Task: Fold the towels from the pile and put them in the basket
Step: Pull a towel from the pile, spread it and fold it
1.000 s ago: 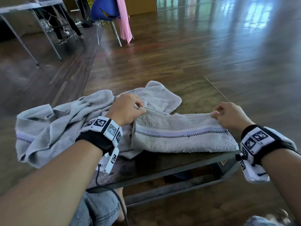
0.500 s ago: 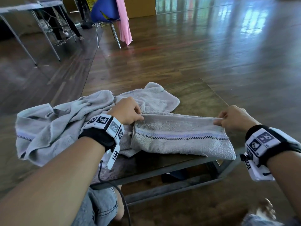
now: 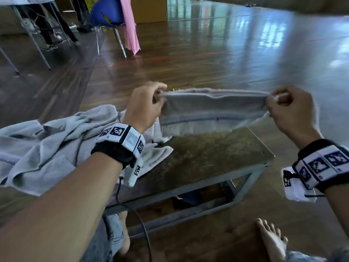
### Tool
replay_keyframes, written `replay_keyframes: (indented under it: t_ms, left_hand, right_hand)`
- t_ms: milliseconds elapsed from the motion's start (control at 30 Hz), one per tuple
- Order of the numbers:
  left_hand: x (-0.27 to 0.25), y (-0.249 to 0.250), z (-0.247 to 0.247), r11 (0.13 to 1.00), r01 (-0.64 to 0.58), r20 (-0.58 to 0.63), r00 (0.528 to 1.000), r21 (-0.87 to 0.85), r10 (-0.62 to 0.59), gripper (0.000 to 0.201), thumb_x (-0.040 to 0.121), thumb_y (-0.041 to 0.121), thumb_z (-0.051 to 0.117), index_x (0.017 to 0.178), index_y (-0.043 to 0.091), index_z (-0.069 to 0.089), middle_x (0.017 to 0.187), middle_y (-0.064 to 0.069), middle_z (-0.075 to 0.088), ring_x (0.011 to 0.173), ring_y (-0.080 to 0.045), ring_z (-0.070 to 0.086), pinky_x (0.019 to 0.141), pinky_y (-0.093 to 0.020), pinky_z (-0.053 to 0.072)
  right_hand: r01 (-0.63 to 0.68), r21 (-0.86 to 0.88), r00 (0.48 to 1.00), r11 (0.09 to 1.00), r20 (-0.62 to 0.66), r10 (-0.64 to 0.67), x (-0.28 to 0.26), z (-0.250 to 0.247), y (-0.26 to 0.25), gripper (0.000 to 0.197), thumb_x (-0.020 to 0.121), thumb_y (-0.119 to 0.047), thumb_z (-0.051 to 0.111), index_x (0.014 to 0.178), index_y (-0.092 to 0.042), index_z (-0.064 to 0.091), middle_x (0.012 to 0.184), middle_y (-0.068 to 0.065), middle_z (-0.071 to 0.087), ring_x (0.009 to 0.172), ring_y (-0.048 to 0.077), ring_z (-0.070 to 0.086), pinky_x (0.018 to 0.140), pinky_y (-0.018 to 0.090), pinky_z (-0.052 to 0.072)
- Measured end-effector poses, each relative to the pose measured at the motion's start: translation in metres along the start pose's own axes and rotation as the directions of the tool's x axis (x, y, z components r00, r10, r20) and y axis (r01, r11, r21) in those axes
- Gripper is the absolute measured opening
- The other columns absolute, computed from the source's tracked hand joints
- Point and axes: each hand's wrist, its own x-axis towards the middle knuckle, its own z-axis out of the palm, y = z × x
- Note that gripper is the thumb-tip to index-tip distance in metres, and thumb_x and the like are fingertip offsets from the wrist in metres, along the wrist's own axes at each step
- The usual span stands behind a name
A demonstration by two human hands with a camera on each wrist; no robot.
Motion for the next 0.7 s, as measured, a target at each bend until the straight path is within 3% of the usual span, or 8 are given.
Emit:
replay_keyframes:
  t_ms: [133,200,233,267,333,400,567,700]
  left_hand:
    - [-0.003,0.010,0.002,0.991,-0.106,-0.078,0.992,-0.076,0.100,0.012,0.089,0.005,0.068,0.101,0.007,0.073,0.097,-0.004,0.065,0.082,-0.018,0.063,0.077,-0.025,0.053]
    - [-0.011,0.008,0.006,0.995,-0.063,0.073,0.995,-0.072,0.069,0.005,0.087,0.008,0.071,0.090,0.012,0.072,0.088,0.006,0.062,0.073,-0.017,0.062,0.070,-0.014,0.047]
    - [-0.017,0.005,0.009,0.999,0.007,0.240,0.971,-0.049,0.005,0.008,0.085,0.010,0.073,0.086,0.017,0.071,0.084,0.012,0.059,0.071,-0.018,0.062,0.066,-0.012,0.044]
    - [-0.023,0.002,0.013,0.996,0.092,0.434,0.896,0.016,-0.089,0.011,0.082,0.011,0.075,0.085,0.020,0.070,0.082,0.013,0.059,0.072,-0.020,0.063,0.065,-0.015,0.044]
    - [-0.035,-0.004,0.023,0.954,0.215,0.679,0.670,0.209,-0.300,0.017,0.079,0.014,0.078,0.094,0.015,0.070,0.083,0.004,0.065,0.076,-0.022,0.065,0.068,-0.024,0.048]
    - [-0.044,-0.006,0.031,0.906,0.303,0.690,0.589,0.295,-0.421,0.022,0.083,0.020,0.077,0.099,0.009,0.067,0.090,-0.007,0.068,0.068,-0.020,0.063,0.068,-0.031,0.053]
    - [-0.046,-0.001,0.044,0.827,0.438,0.550,0.619,0.352,-0.561,0.030,0.090,0.031,0.067,0.078,0.005,0.058,0.067,-0.013,0.058,0.063,-0.027,0.059,0.074,-0.046,0.057]
    - [-0.048,0.003,0.051,0.788,0.448,0.480,0.627,0.422,-0.614,0.034,0.090,0.029,0.068,0.069,0.005,0.055,0.064,-0.011,0.057,0.062,-0.030,0.060,0.074,-0.045,0.058]
  right_hand:
    - [0.024,0.158,0.999,0.987,-0.028,-0.020,-0.009,-0.017,0.020,0.005,0.086,-0.038,0.070,0.087,-0.040,0.066,0.074,-0.012,0.070,0.069,0.007,0.071,0.065,0.028,0.059]
    - [0.025,0.014,0.976,1.000,0.217,-0.027,-0.021,-0.019,0.041,0.008,0.083,-0.031,0.076,0.082,-0.033,0.068,0.069,-0.015,0.069,0.065,0.001,0.066,0.059,0.014,0.049]
    - [0.040,-0.081,0.926,0.996,0.377,-0.007,-0.027,-0.020,0.053,0.012,0.082,-0.026,0.078,0.077,-0.032,0.069,0.068,-0.015,0.069,0.064,0.000,0.065,0.057,0.010,0.044]
    - [0.055,-0.167,0.858,0.984,0.511,0.039,-0.035,-0.019,0.063,0.017,0.080,-0.020,0.081,0.073,-0.031,0.069,0.069,-0.014,0.070,0.065,-0.001,0.064,0.057,0.008,0.042]
    - [0.062,-0.292,0.747,0.954,0.647,0.150,-0.049,-0.017,0.078,0.021,0.077,-0.018,0.085,0.074,-0.030,0.067,0.074,-0.010,0.071,0.070,0.006,0.066,0.063,0.016,0.044]
    - [0.049,-0.346,0.733,0.937,0.650,0.202,-0.058,-0.015,0.083,0.015,0.080,-0.024,0.082,0.077,-0.027,0.068,0.079,-0.004,0.071,0.078,0.016,0.067,0.069,0.027,0.044]
    - [-0.049,-0.342,0.817,0.938,0.527,0.235,-0.062,-0.002,0.074,0.022,0.089,-0.032,0.067,0.069,-0.025,0.062,0.074,-0.003,0.066,0.077,0.017,0.059,0.072,0.029,0.040]
    - [-0.138,-0.389,0.807,0.911,0.489,0.331,-0.063,0.010,0.061,0.036,0.093,-0.040,0.060,0.071,-0.012,0.065,0.088,0.010,0.066,0.080,0.029,0.063,0.075,0.038,0.053]
